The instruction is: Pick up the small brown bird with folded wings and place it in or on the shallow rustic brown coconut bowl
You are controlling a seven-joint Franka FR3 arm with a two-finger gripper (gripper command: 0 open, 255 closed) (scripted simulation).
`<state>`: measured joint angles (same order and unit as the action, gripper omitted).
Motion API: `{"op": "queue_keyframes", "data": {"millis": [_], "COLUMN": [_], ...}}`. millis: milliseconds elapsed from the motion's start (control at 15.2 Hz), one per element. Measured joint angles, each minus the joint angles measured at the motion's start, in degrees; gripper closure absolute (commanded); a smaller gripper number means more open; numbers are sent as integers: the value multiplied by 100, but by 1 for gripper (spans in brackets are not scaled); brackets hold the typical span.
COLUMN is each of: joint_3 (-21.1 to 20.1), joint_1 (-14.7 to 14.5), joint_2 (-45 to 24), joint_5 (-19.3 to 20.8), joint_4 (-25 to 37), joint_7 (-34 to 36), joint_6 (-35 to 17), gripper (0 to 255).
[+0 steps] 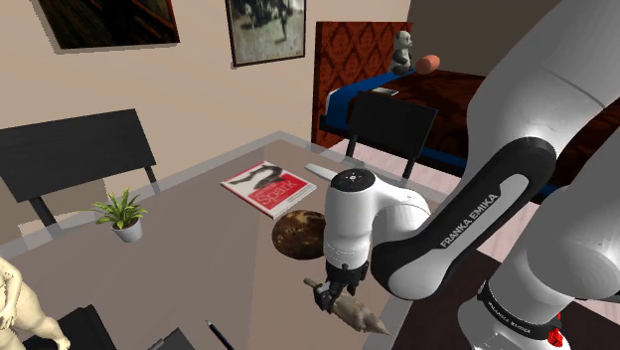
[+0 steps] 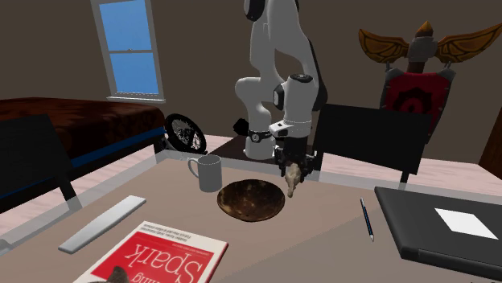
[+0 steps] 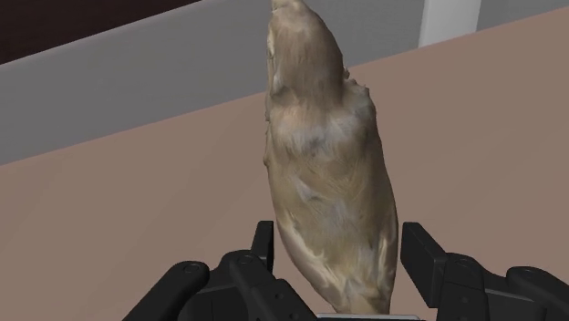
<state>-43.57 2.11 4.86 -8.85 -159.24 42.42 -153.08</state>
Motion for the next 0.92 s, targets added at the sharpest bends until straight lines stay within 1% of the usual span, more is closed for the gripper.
{"op": "queue_keyframes", "data": {"millis": [198, 396, 660, 924], "joint_3": [0, 44, 190, 338], "joint_1": [1, -95, -287, -445], "joint_2": [-2, 235, 723, 1151], "joint_5": [3, -264, -677, -913], "joint_4": [1, 5, 55, 132], "joint_7": [3, -187, -493, -663], "joint_6": [-5, 210, 694, 1167], "gripper": [255, 255, 255, 255]}}
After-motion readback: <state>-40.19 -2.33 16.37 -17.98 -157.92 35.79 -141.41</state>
